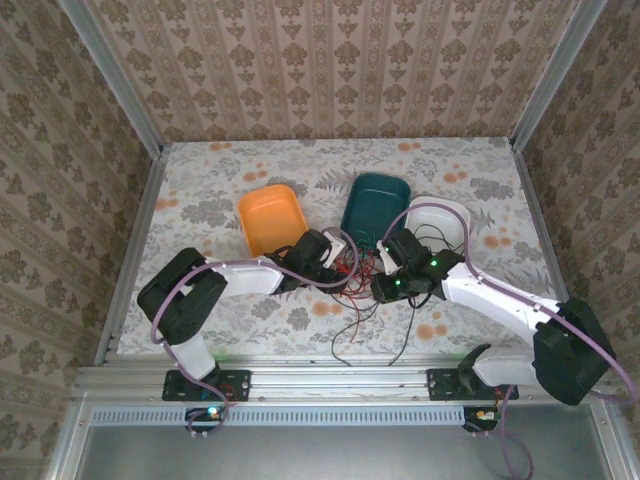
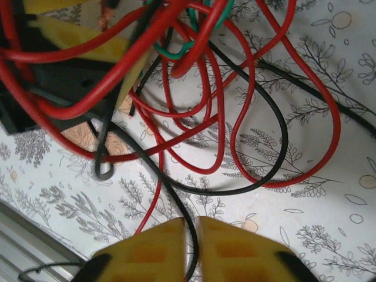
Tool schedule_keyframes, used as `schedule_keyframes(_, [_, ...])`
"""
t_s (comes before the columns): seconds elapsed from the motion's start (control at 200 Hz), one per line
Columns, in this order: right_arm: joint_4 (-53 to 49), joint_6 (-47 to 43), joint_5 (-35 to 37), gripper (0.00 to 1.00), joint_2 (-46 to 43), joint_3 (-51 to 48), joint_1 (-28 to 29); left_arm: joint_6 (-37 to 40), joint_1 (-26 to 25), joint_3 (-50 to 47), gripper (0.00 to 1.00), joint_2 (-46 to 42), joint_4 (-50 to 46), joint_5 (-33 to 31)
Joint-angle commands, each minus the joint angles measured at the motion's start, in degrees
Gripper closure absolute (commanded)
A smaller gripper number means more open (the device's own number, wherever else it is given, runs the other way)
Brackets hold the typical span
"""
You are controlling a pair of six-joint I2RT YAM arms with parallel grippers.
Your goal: Untangle the cables
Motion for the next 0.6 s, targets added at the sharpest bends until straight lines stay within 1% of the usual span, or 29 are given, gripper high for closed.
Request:
schedule_keyframes(0.0, [1.9,-1.6,1.1,1.0,-0.8,0.7,-0.1,-0.1,0.2,-0.9,0.28,-1.8,-0.4,0.1])
schedule_keyframes(0.13, [-1.6,-3.0,6.1,1.0,-5.8,3.8,-0.7,-0.1,0.3,-0.9,0.06,-1.4,-1.0,0.0])
schedule_keyframes(0.205, [-5.1,-3.9,10.3,1.0,-8.9,7.2,-1.3,-0.1,0.3,-0.9,0.0,-0.8,-1.5,0.0])
schedule_keyframes(0.385, [-10.6,-8.2,21.1,1.0,-13.2,17.0,-1.4,0.4,0.5,-0.7,0.01,0.3,-2.0,0.4])
schedule_keyframes(0.595, [-10.8,-12.5,29.9,1.0,-15.9,25.7,-1.4,0.6,0.5,-0.6,0.02,1.4,-2.4,0.6])
